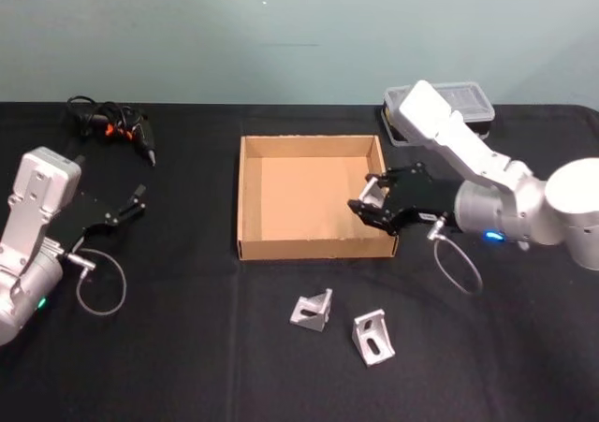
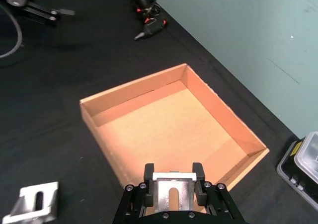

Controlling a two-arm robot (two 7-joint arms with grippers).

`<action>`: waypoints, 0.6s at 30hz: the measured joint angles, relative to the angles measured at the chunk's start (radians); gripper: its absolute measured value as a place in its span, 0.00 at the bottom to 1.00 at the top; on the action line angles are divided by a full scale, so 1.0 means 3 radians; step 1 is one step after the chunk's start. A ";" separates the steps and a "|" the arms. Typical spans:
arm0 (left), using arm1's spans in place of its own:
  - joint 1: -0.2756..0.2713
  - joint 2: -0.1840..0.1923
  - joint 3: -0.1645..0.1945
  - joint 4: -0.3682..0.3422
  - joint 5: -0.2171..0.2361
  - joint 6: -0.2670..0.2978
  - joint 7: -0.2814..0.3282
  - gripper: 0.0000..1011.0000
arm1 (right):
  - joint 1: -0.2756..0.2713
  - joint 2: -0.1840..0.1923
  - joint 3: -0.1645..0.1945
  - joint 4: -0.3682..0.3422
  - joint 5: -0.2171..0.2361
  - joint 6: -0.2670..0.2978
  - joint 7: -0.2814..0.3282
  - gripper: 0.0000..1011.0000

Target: Use one hand to pick up the angle iron from the table and place it into the box.

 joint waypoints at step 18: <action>0.0000 0.0000 0.0000 0.0000 0.0000 0.0000 0.0000 0.99 | 0.0351 -0.0452 -0.0145 0.0813 -0.0303 -0.0094 0.0096 0.45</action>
